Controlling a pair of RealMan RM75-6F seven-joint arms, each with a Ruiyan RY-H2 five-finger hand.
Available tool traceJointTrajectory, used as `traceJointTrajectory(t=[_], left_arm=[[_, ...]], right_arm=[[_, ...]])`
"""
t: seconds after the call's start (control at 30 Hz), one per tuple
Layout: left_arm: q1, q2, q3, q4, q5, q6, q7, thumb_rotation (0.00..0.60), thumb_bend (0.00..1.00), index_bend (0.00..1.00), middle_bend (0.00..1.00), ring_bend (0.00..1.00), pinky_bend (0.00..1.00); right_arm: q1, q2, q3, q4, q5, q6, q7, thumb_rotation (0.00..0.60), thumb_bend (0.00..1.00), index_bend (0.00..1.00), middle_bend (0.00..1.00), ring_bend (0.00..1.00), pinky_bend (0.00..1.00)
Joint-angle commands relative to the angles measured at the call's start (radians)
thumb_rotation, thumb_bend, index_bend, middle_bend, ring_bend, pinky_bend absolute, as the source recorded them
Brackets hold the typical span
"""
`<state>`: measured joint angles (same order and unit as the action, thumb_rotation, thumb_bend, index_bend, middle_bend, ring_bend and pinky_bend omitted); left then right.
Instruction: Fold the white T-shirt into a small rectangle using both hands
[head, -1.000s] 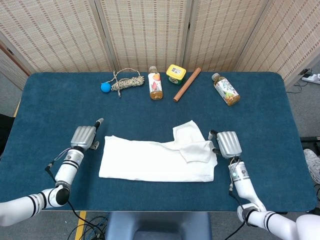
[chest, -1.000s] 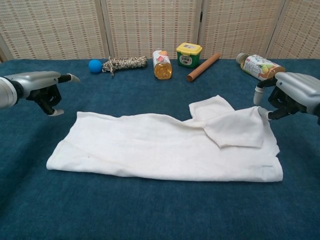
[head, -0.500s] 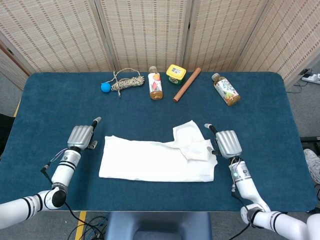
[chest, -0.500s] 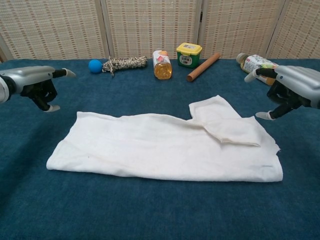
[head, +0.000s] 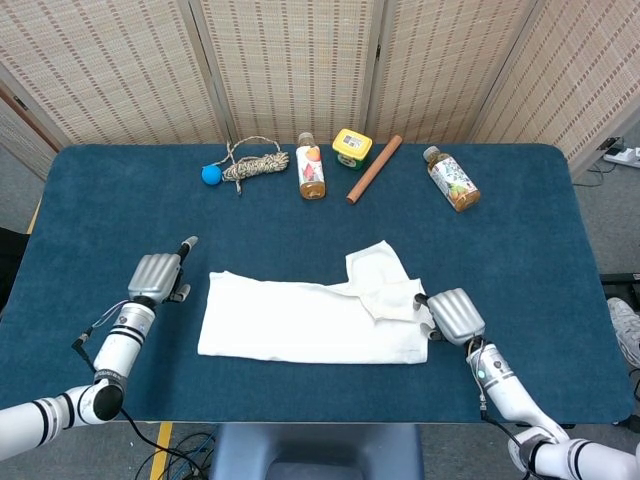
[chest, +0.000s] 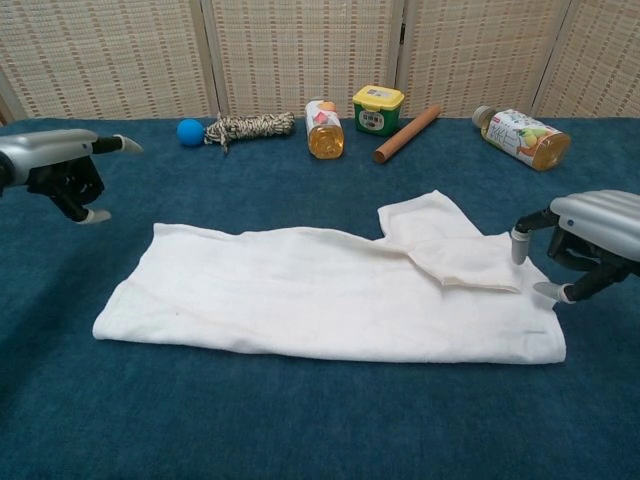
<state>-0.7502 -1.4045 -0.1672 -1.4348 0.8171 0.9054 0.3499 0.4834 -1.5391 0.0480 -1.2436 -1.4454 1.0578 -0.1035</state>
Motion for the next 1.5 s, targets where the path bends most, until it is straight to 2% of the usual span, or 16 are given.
traceJointTrajectory(t=[0.03, 0.63, 0.87, 0.93, 1.13, 1.3, 1.5], left_arm=[[0.004, 0.005, 0.0, -0.004, -0.003, 0.0, -0.004, 0.6, 0.39, 0.0, 0.85, 0.82, 0.93], [0.019, 0.019, -0.001, 0.002, -0.016, -0.009, -0.031, 0.6, 0.39, 0.0, 0.85, 0.82, 0.93], [0.026, 0.024, -0.002, 0.001, -0.013, -0.007, -0.042, 0.6, 0.39, 0.0, 0.85, 0.82, 0.93], [0.03, 0.032, -0.002, -0.004, -0.009, -0.002, -0.045, 0.6, 0.39, 0.0, 0.85, 0.82, 0.93], [0.042, 0.058, -0.003, -0.021, 0.002, 0.012, -0.051, 0.6, 0.39, 0.0, 0.85, 0.82, 0.93], [0.054, 0.075, -0.002, -0.04, 0.013, 0.025, -0.058, 0.6, 0.39, 0.0, 0.85, 0.82, 0.93], [0.068, 0.087, 0.004, -0.052, 0.021, 0.034, -0.064, 0.6, 0.39, 0.0, 0.85, 0.82, 0.93]], right_arm=[[0.012, -0.019, -0.004, 0.035, -0.001, -0.021, 0.0, 0.6, 0.33, 0.44, 0.94, 1.0, 1.0], [0.041, -0.105, -0.012, 0.163, -0.04, -0.014, 0.018, 0.6, 0.35, 0.48, 0.94, 1.0, 1.0], [0.046, -0.137, 0.003, 0.203, -0.045, 0.014, 0.038, 0.6, 0.44, 0.56, 0.95, 1.0, 1.0], [0.048, -0.146, 0.021, 0.215, -0.042, 0.034, 0.052, 0.6, 0.47, 0.57, 0.95, 1.0, 1.0], [0.086, -0.174, 0.091, 0.241, -0.014, 0.051, 0.084, 0.6, 0.49, 0.57, 0.95, 1.0, 1.0], [0.133, -0.211, 0.148, 0.292, 0.03, 0.019, 0.091, 0.6, 0.49, 0.57, 0.95, 1.0, 1.0], [0.187, -0.263, 0.186, 0.393, 0.062, -0.019, 0.117, 0.6, 0.5, 0.57, 0.95, 1.0, 1.0]])
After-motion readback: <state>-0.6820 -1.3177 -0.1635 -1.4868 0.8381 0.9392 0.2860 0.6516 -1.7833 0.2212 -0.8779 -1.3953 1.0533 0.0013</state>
